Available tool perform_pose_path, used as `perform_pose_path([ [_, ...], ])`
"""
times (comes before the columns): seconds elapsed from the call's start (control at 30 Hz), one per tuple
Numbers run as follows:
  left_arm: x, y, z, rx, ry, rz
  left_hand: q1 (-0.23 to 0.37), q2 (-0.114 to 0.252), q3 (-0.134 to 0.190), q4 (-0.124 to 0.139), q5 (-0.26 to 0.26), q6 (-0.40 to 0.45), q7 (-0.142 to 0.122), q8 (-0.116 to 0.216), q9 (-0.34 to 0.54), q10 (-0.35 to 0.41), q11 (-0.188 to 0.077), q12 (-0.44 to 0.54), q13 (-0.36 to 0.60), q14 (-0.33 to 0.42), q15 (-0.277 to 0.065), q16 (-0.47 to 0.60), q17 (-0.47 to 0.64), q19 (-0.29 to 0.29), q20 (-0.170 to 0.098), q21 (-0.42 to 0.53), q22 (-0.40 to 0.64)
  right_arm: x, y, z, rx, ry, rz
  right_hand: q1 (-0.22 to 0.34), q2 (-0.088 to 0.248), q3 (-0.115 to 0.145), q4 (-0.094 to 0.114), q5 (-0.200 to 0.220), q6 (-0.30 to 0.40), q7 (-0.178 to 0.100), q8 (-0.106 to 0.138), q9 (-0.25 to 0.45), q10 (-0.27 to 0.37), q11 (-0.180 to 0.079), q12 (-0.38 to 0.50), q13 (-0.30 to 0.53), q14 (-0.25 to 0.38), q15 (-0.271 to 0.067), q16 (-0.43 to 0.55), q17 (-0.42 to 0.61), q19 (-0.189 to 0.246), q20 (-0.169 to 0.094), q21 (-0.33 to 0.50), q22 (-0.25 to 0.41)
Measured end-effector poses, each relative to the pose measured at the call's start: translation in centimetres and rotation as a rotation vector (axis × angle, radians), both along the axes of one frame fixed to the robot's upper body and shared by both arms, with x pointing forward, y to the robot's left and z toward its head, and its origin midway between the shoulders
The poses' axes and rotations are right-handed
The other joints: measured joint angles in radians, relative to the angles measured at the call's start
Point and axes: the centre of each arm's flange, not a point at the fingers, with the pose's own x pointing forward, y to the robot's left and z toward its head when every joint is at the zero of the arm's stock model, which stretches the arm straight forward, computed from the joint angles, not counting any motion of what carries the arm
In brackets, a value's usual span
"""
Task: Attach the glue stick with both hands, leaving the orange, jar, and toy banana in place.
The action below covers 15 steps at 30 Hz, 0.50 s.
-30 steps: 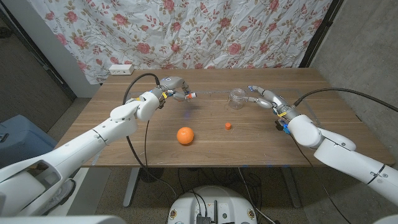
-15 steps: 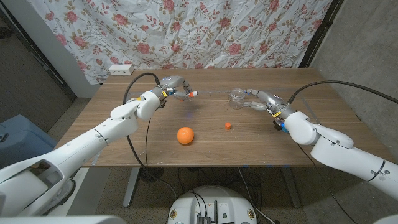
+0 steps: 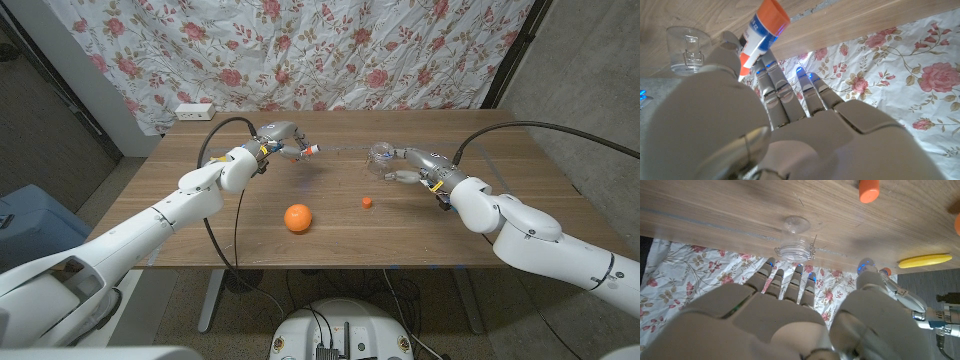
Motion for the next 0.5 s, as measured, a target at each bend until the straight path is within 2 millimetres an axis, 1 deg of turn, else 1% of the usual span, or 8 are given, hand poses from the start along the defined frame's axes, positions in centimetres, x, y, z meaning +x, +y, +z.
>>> perform_pose_path([
  [0.07, 0.1, 0.0, 0.0, -0.005, 0.002, -0.003, 0.000, 0.000, -0.001, -0.001, 0.000, 0.000, 0.000, 0.000, 0.001, 0.000, 0.000, -0.001, 0.000, -0.003, 0.003, 0.000, 0.000, 0.000, 0.000, 0.000, 0.000, -0.1, 0.2, 0.0, -0.029, 0.001, -0.002, 0.009, 0.009, 0.000, 0.000, 0.000, 0.000, 0.000, 0.000, 0.000, -0.004, -0.004, 0.000, 0.000, 0.004, -0.004, 0.000, 0.000, 0.000, 0.000, 0.000, 0.000],
  [0.17, 0.1, 0.0, 0.1, -0.009, 0.002, -0.005, 0.000, 0.000, -0.001, -0.001, 0.000, 0.000, 0.000, 0.000, 0.002, 0.000, 0.000, -0.001, 0.000, -0.003, 0.003, 0.000, 0.000, 0.000, 0.000, 0.000, 0.000, -0.2, 0.5, -0.1, -0.056, 0.002, -0.002, 0.009, 0.009, 0.000, 0.000, 0.000, 0.000, 0.000, 0.000, 0.000, -0.004, -0.004, 0.000, 0.000, 0.004, -0.004, 0.000, 0.000, 0.000, 0.000, 0.000, 0.000],
  [0.23, 0.1, 0.0, 0.1, -0.011, 0.002, -0.007, 0.000, 0.000, -0.001, -0.001, 0.000, 0.000, 0.000, -0.001, 0.002, 0.000, 0.000, -0.001, 0.000, -0.003, 0.003, 0.000, 0.000, 0.000, 0.000, 0.000, 0.000, -0.3, 0.6, -0.1, -0.084, 0.003, -0.005, 0.029, 0.005, 0.007, 0.001, 0.000, 0.000, 0.000, 0.000, 0.000, -0.004, -0.004, 0.000, 0.000, 0.004, -0.004, 0.000, 0.000, 0.005, -0.005, 0.000, 0.000],
  [0.3, 0.1, 0.0, 0.1, -0.012, 0.002, -0.008, -0.003, 0.003, -0.001, -0.001, 0.000, 0.000, 0.000, -0.004, 0.002, 0.000, 0.000, -0.001, 0.000, -0.008, -0.002, 0.000, 0.000, 0.000, 0.000, 0.000, 0.000, -0.3, 0.7, -0.1, -0.092, 0.003, -0.004, 0.029, 0.005, 0.008, 0.000, 0.000, 0.000, 0.000, 0.000, 0.000, -0.008, -0.008, 0.000, 0.000, 0.009, -0.009, 0.000, 0.000, 0.017, -0.017, 0.004, 0.000],
  [0.33, 0.2, 0.0, 0.1, -0.012, 0.003, -0.008, -0.004, 0.004, -0.004, 0.001, 0.000, 0.000, 0.000, -0.006, 0.002, 0.000, 0.000, -0.002, -0.001, -0.008, -0.002, 0.000, 0.000, 0.000, 0.000, 0.000, 0.000, -0.4, 0.8, -0.2, -0.115, 0.004, -0.006, 0.029, 0.005, 0.010, 0.002, -0.001, -0.004, -0.004, 0.000, 0.000, -0.009, -0.009, -0.004, 0.000, 0.011, -0.011, 0.000, 0.000, 0.018, -0.018, 0.004, 0.000],
  [0.37, 0.2, -0.1, 0.1, -0.013, 0.003, -0.009, -0.004, 0.004, -0.005, 0.003, 0.000, 0.000, 0.000, -0.007, 0.002, 0.000, 0.000, -0.002, -0.001, -0.008, -0.002, 0.000, 0.000, 0.002, 0.002, 0.000, 0.000, -0.4, 0.9, -0.3, -0.129, 0.005, -0.005, 0.038, -0.004, 0.011, 0.003, -0.005, -0.006, -0.006, 0.000, 0.000, -0.009, -0.009, -0.005, 0.000, 0.011, -0.011, 0.000, 0.000, 0.022, -0.022, 0.004, 0.000],
  [0.4, 0.2, -0.1, 0.1, -0.013, 0.003, -0.011, -0.004, 0.004, -0.005, 0.003, 0.000, 0.000, 0.000, -0.008, 0.002, 0.000, 0.000, -0.002, -0.001, -0.008, -0.002, 0.000, 0.000, 0.004, 0.004, 0.000, 0.000, -0.4, 1.0, -0.3, -0.135, 0.006, -0.004, 0.045, -0.011, 0.013, 0.004, -0.006, -0.009, -0.009, -0.005, 0.000, -0.009, -0.009, -0.005, 0.000, 0.011, -0.011, 0.000, 0.000, 0.022, -0.022, 0.004, 0.000],
  [0.5, 0.2, -0.1, 0.1, -0.014, 0.002, -0.014, -0.006, 0.006, -0.007, 0.001, 0.000, 0.000, 0.000, -0.008, 0.002, 0.000, 0.000, -0.004, -0.001, -0.011, 0.000, 0.000, 0.000, 0.004, 0.004, 0.000, 0.000, -0.4, 1.2, -0.3, -0.137, 0.006, -0.001, 0.045, -0.011, 0.012, 0.004, -0.006, -0.010, -0.009, -0.006, 0.000, -0.012, -0.012, -0.005, 0.000, 0.011, -0.011, 0.000, 0.000, 0.022, -0.022, 0.004, 0.000],
])
